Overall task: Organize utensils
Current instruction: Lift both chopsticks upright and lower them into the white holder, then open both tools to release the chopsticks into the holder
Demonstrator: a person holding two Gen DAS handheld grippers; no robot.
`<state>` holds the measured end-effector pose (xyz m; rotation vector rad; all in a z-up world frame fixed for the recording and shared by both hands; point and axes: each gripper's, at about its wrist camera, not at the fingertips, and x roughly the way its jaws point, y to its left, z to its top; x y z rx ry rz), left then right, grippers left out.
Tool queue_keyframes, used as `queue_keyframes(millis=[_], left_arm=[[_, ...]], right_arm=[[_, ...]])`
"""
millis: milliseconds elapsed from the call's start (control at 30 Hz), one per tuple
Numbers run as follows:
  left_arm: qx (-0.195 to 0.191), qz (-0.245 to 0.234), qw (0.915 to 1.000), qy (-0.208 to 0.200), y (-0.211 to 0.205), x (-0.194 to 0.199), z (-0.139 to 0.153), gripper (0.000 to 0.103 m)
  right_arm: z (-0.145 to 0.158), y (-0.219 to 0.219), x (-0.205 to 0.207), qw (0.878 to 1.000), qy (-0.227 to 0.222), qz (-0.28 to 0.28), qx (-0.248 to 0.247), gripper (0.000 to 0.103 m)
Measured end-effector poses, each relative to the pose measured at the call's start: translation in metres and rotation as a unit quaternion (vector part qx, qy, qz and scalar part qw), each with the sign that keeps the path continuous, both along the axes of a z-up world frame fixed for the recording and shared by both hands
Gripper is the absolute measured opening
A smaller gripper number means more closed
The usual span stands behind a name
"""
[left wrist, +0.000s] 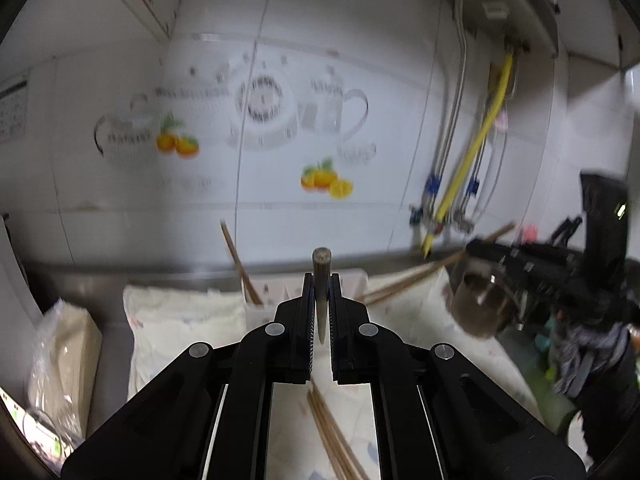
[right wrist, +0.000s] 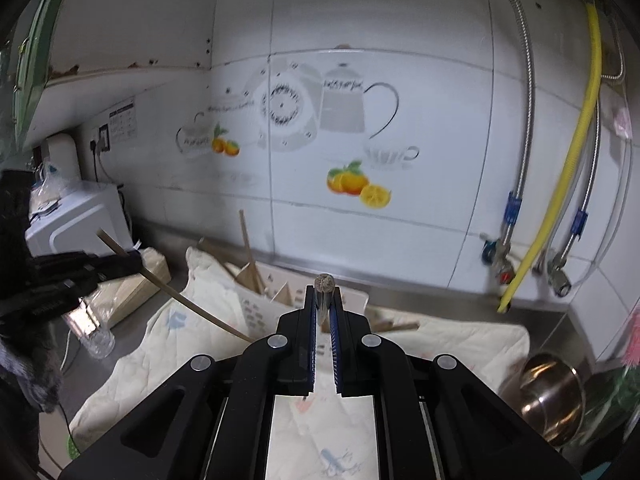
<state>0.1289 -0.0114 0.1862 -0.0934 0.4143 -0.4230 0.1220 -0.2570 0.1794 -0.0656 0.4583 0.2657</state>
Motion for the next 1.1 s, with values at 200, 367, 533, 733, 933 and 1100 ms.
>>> queue_keyframes(millis=[200,367,533,733,933,1100], left_arm=[[-0.021,0.037,0.9983,-0.041,0.010,0.017,0.023,0.005],[-0.050,0.057,0.9964,-0.037,0.017,0.046,0.020,0.005],[-0.024,0.092,0.9951,-0.025,0.014,0.075,-0.001,0.005],[-0.014,0.096,0.9952,0.010,0.013,0.104,-0.028,0.005],[-0.014,0.095,0.9950,0.027,0.016,0.110,-0.042,0.007],[-0.017,0.094,0.9952,0.022,0.017,0.102,-0.036,0.015]], right_arm=[[-0.005,-0.001,0.027,1.000,0.012,-0.021,-0.017,0.007],[-0.019,-0.001,0.047,0.999,0.033,-0.027,-0.018,0.007],[-0.032,0.001,0.062,0.998,0.054,-0.025,-0.023,0.007],[-0.046,0.004,0.078,0.997,0.067,-0.027,-0.025,0.007],[-0.052,0.002,0.084,0.997,0.066,-0.032,-0.021,0.007],[-0.044,-0.003,0.075,0.998,0.048,-0.037,-0.015,0.011]])
